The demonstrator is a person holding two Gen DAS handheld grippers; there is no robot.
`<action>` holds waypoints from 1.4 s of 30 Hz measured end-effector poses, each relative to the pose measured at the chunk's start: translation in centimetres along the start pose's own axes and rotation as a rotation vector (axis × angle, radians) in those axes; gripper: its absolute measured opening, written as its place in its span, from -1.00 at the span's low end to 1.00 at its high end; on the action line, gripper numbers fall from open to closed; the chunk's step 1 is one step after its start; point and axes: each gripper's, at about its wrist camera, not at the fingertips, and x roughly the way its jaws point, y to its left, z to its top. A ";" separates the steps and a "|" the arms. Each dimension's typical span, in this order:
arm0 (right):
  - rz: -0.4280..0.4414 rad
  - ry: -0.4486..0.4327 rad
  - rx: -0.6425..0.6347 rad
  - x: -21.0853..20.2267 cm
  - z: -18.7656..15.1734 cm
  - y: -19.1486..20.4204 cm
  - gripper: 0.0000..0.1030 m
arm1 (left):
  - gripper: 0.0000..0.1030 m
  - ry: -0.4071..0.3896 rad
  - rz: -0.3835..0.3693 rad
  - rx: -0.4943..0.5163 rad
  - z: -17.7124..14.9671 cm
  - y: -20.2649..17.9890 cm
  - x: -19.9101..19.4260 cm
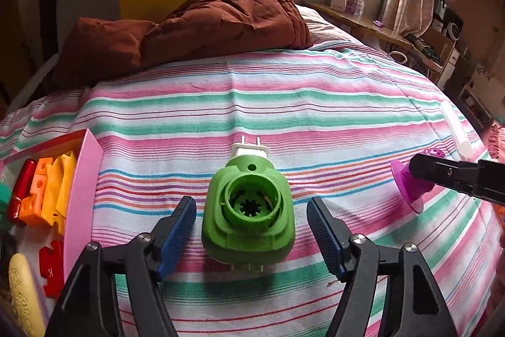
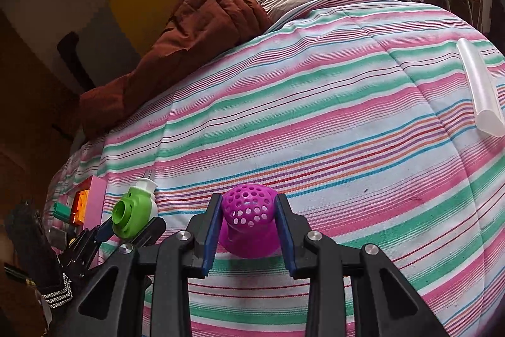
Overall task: Organize rigid objects
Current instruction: 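Carry the green plug piece into the tray and open the left gripper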
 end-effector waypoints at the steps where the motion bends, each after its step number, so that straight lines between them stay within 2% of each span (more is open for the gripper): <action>1: -0.004 0.000 -0.004 0.0 0.1 0.0 -0.37 | 0.30 0.005 0.006 -0.007 0.3 0.1 0.2; 3: -0.010 0.002 -0.004 0.0 0.2 -0.1 -0.37 | 0.02 0.039 0.023 0.016 0.5 0.1 0.9; 7: -0.006 -0.003 0.004 -0.2 0.5 -0.4 -0.37 | 0.02 0.040 0.013 0.050 -0.1 -0.1 0.4; 12: 0.005 -0.014 -0.003 -0.4 0.6 -0.2 -0.37 | 0.02 0.040 -0.032 -0.012 -1.7 0.8 -1.8; 18: 0.029 0.003 -0.024 -0.2 0.0 0.7 -0.37 | 0.02 0.008 -0.107 -0.051 -4.0 1.2 -5.9; 23: 0.037 0.006 -0.076 -0.2 -0.6 2.0 -0.37 | 0.02 -0.034 -0.159 -0.035 -5.9 1.5 -9.7; 30: 0.080 0.007 -0.163 -0.2 -1.6 4.3 -0.37 | 0.02 -0.064 -0.193 -0.099 -8.1 4.7 -14.1; 37: 0.103 0.013 -0.245 -0.1 -2.5 6.1 -0.37 | 0.02 -0.102 -0.140 -0.137 -9.4 8.9 -17.0; 42: 0.123 0.000 -0.270 -0.3 -2.9 6.8 -0.37 | 0.02 -0.109 -0.074 -0.145 -10.8 11.9 -18.4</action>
